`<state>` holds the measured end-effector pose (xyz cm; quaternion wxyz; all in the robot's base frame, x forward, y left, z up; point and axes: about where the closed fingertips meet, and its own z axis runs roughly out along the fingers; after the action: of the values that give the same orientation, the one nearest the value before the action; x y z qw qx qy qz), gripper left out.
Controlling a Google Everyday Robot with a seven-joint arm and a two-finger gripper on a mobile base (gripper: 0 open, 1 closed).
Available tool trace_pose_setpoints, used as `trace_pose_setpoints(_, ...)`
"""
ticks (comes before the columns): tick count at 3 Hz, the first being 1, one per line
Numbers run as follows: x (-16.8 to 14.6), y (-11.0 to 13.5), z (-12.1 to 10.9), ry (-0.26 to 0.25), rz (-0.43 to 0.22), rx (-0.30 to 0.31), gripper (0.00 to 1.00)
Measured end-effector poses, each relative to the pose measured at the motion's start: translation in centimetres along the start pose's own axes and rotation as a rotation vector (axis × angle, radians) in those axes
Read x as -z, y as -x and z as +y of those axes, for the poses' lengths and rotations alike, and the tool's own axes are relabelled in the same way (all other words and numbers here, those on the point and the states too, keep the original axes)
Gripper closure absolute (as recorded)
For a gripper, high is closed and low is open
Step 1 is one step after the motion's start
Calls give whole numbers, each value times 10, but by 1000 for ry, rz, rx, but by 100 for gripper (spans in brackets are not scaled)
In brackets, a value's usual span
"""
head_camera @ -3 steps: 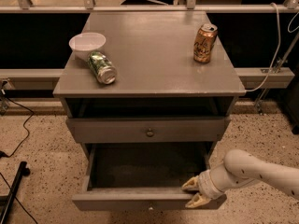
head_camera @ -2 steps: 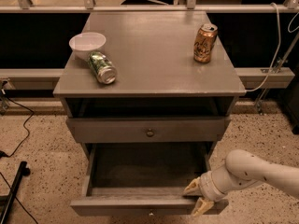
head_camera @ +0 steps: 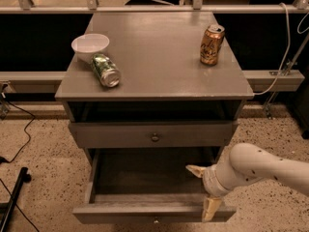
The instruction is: Open middle drawer
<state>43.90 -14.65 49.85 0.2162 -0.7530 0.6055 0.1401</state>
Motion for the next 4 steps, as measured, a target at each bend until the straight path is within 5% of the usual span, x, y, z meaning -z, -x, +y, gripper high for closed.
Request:
trace_pose_setpoints(2, -4, -11, -64, -132, 60, -17, 0)
trace_pose_setpoints(4, -22, -53, -94, -203, 67, -96, 37)
